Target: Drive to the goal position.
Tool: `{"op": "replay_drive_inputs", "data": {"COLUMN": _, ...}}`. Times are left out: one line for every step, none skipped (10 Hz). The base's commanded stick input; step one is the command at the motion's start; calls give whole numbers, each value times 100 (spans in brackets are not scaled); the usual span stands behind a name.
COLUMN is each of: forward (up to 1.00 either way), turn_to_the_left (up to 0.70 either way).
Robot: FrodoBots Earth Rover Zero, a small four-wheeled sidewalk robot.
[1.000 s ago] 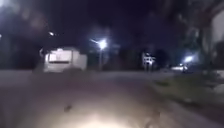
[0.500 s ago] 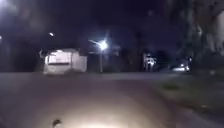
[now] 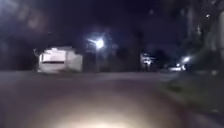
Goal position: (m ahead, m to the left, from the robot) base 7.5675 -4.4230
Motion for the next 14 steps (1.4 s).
{"op": "replay_drive_inputs", "data": {"forward": 70, "turn_to_the_left": -35}}
{"op": "replay_drive_inputs", "data": {"forward": 70, "turn_to_the_left": -35}}
{"op": "replay_drive_inputs", "data": {"forward": 70, "turn_to_the_left": -34}}
{"op": "replay_drive_inputs", "data": {"forward": 70, "turn_to_the_left": -29}}
{"op": "replay_drive_inputs", "data": {"forward": 70, "turn_to_the_left": 0}}
{"op": "replay_drive_inputs", "data": {"forward": 70, "turn_to_the_left": 0}}
{"op": "replay_drive_inputs", "data": {"forward": 70, "turn_to_the_left": 0}}
{"op": "replay_drive_inputs", "data": {"forward": 70, "turn_to_the_left": 0}}
{"op": "replay_drive_inputs", "data": {"forward": 70, "turn_to_the_left": 0}}
{"op": "replay_drive_inputs", "data": {"forward": 70, "turn_to_the_left": 0}}
{"op": "replay_drive_inputs", "data": {"forward": 70, "turn_to_the_left": 0}}
{"op": "replay_drive_inputs", "data": {"forward": 70, "turn_to_the_left": 0}}
{"op": "replay_drive_inputs", "data": {"forward": 70, "turn_to_the_left": 0}}
{"op": "replay_drive_inputs", "data": {"forward": 70, "turn_to_the_left": 0}}
